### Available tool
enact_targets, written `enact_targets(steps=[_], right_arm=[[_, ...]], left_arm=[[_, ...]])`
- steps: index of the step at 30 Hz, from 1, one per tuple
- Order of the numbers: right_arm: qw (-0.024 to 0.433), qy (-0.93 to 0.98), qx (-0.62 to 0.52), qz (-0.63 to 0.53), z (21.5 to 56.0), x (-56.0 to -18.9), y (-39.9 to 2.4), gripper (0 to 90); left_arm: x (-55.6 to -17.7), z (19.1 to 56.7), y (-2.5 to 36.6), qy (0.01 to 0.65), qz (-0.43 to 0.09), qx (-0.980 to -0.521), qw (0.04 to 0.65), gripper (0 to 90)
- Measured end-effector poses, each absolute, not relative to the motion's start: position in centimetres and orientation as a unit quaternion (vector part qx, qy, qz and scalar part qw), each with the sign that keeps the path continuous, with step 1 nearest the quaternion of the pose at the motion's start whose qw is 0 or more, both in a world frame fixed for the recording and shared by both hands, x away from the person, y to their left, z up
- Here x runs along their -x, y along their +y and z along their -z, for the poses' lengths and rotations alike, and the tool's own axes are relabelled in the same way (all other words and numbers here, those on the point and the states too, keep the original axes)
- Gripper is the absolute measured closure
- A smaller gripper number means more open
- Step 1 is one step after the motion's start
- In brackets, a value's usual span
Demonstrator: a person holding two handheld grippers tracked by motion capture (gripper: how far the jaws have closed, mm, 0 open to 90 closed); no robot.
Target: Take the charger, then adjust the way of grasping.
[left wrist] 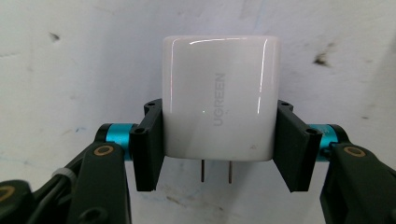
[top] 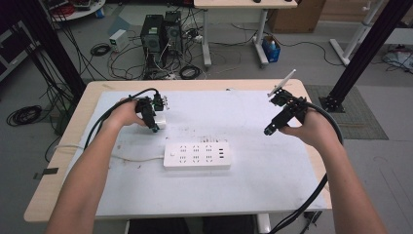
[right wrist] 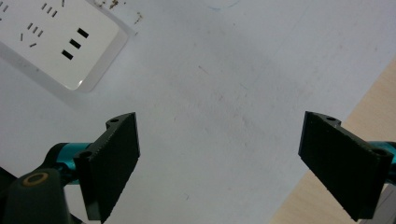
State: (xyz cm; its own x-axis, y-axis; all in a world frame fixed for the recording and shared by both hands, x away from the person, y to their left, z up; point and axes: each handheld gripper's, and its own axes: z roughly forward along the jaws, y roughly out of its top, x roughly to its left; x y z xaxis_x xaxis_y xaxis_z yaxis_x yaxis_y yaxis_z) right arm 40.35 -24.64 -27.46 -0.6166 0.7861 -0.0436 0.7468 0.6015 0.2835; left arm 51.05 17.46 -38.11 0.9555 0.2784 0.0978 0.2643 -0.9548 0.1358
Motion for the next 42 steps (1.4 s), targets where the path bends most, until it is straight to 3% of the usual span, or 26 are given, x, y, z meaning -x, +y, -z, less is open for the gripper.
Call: enact_targets(steps=[10, 26, 33, 38, 42], right_arm=[[0.076, 0.895, -0.422, -0.123, 27.3, -41.6, -24.3, 12.0], [0.079, 0.898, -0.415, -0.126, 26.2, -41.4, -24.2, 12.0], [0.055, 0.883, -0.442, -0.149, 25.3, -41.3, -23.7, 12.0], [0.008, 0.846, -0.499, -0.186, 24.8, -41.5, -23.8, 12.2], [-0.018, 0.828, -0.516, -0.22, 24.1, -41.1, -23.6, 18.1]], left_arm=[[-46.5, 31.5, 18.7, 0.173, -0.081, -0.976, 0.109, 42.1], [-43.9, 29.1, 19.5, 0.176, -0.097, -0.972, 0.121, 42.1], [-42.2, 27.6, 18.4, 0.142, -0.112, -0.969, 0.167, 42.2], [-41.0, 26.9, 17.1, 0.116, -0.119, -0.962, 0.218, 42.1], [-40.5, 26.8, 15.8, 0.098, -0.117, -0.951, 0.268, 42.2]])
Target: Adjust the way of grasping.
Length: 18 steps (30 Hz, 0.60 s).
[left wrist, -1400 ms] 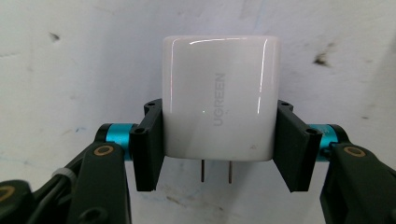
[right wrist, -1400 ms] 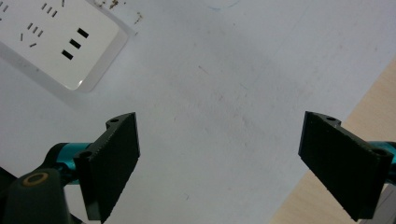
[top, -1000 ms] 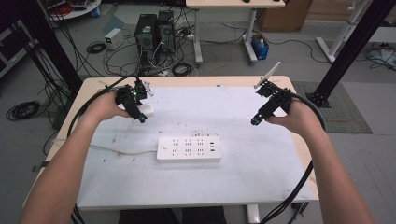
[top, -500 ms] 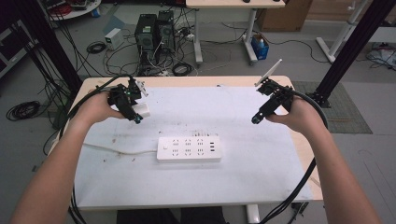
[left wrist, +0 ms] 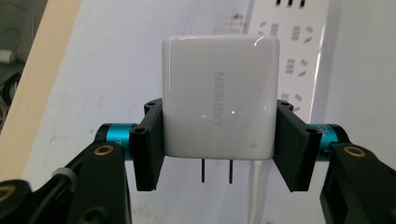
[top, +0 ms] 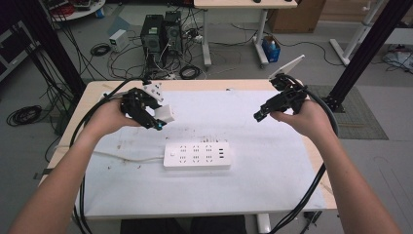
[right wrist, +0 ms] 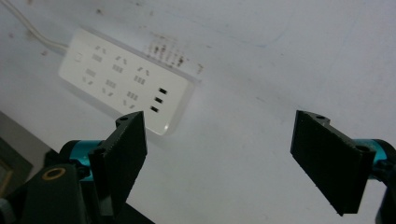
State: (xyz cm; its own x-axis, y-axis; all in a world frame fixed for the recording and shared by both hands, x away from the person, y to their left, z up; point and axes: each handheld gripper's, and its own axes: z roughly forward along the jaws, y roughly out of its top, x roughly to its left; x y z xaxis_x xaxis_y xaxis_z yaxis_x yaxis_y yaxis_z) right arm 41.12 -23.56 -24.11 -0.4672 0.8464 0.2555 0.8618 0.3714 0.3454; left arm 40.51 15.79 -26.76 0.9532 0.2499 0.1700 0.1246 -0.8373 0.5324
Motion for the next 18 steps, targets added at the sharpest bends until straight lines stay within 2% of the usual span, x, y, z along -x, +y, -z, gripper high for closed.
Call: enact_targets(steps=[6, 7, 18], right_arm=[[0.074, -0.808, 0.517, 0.272, 23.7, -40.8, -22.2, 19.6], [0.085, -0.805, 0.517, 0.278, 23.7, -40.7, -22.0, 22.5], [0.188, -0.759, 0.524, 0.338, 24.8, -41.5, -19.6, 28.4]], left_arm=[[-40.2, 26.8, 13.4, 0.076, -0.095, -0.938, 0.325, 42.2], [-40.2, 26.9, 12.9, 0.074, -0.093, -0.937, 0.328, 42.2], [-39.3, 27.6, 7.4, 0.074, -0.103, -0.923, 0.363, 42.3]])
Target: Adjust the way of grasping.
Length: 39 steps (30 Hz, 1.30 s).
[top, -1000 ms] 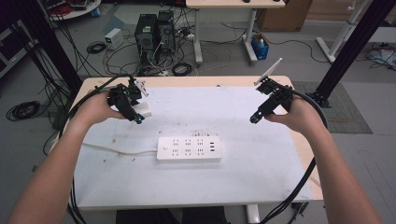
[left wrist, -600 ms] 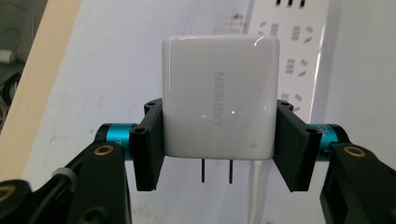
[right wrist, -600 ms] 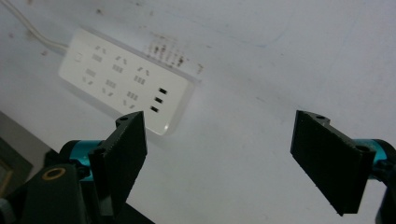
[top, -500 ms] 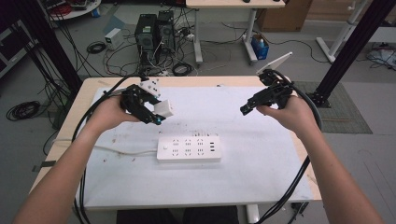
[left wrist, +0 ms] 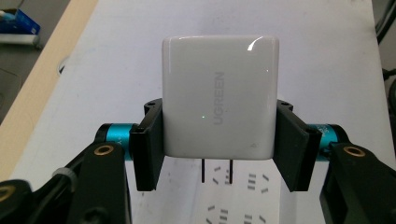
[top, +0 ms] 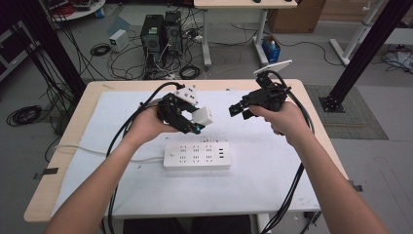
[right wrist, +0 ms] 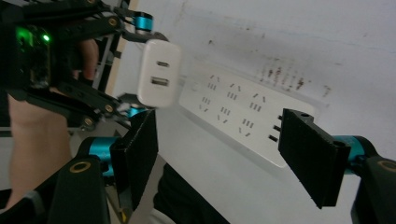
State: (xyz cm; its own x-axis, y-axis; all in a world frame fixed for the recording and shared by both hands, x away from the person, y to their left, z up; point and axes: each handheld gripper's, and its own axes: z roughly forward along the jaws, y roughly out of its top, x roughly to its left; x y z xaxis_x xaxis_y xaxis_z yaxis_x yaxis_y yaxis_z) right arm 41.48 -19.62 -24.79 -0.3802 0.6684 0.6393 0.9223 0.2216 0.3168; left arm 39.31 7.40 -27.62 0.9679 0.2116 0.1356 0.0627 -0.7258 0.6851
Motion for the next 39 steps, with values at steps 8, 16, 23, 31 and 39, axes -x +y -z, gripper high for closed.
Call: enact_targets(steps=[8, 16, 23, 31, 39], right_arm=[[0.233, -0.739, 0.526, 0.35, 26.2, -42.1, -18.0, 32.3], [0.266, -0.735, 0.517, 0.35, 27.6, -42.6, -16.6, 38.3], [0.29, -0.728, 0.505, 0.361, 28.2, -42.8, -16.2, 60.4], [0.264, -0.742, 0.5, 0.362, 27.4, -42.9, -16.9, 62.3], [0.09, -0.868, 0.425, 0.241, 24.3, -42.0, -17.1, 62.2]], left_arm=[[-38.7, 28.0, 5.3, 0.063, -0.107, -0.912, 0.39, 42.3], [-38.7, 27.9, 5.0, 0.052, -0.122, -0.91, 0.393, 42.2], [-38.5, 28.1, 4.8, 0.044, -0.144, -0.913, 0.379, 42.2], [-38.4, 28.1, 6.1, 0.069, -0.161, -0.931, 0.32, 24.3], [-39.0, 28.5, 10.9, 0.128, -0.119, -0.966, 0.191, 22.2]])
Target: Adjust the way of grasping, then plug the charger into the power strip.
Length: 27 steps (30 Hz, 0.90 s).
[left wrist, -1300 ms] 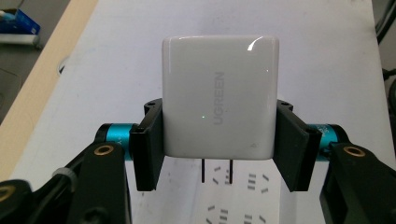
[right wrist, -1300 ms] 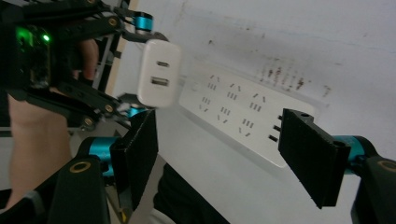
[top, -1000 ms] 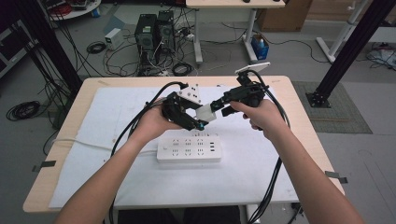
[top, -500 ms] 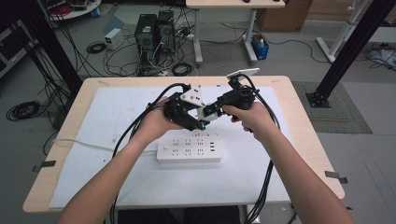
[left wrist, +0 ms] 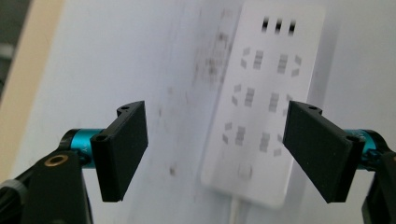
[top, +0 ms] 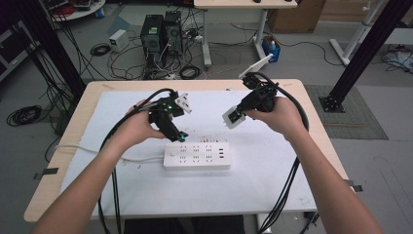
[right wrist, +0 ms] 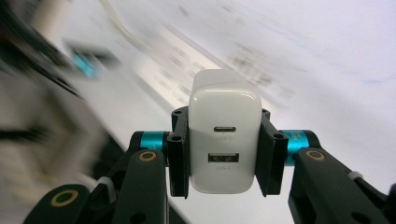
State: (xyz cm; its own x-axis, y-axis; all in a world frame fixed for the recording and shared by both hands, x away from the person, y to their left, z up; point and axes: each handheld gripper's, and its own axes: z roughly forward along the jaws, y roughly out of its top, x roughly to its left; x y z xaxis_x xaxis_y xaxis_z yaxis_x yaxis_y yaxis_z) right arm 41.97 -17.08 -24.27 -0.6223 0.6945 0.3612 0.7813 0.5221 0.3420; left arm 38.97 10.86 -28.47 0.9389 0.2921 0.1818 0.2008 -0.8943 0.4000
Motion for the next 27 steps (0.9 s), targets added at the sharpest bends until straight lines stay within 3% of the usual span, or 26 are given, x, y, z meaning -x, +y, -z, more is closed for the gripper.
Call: enact_targets(steps=[3, 7, 14, 27], right_arm=[[0.033, -0.911, 0.363, 0.192, 23.5, -41.3, -16.4, 62.2], [0.0, -0.938, 0.314, 0.148, 22.9, -40.8, -15.8, 62.2], [-0.014, -0.949, 0.286, 0.136, 21.9, -40.6, -15.5, 62.2], [-0.028, -0.968, 0.218, 0.119, 22.6, -40.5, -14.6, 62.2]], left_arm=[[-39.1, 28.7, 12.7, 0.138, -0.11, -0.973, 0.149, 22.2], [-39.6, 28.8, 15.2, 0.171, -0.101, -0.973, 0.117, 22.2], [-39.8, 28.4, 17.7, 0.193, -0.108, -0.969, 0.109, 22.2], [-39.3, 28.0, 18.1, 0.192, -0.114, -0.967, 0.122, 22.2]])
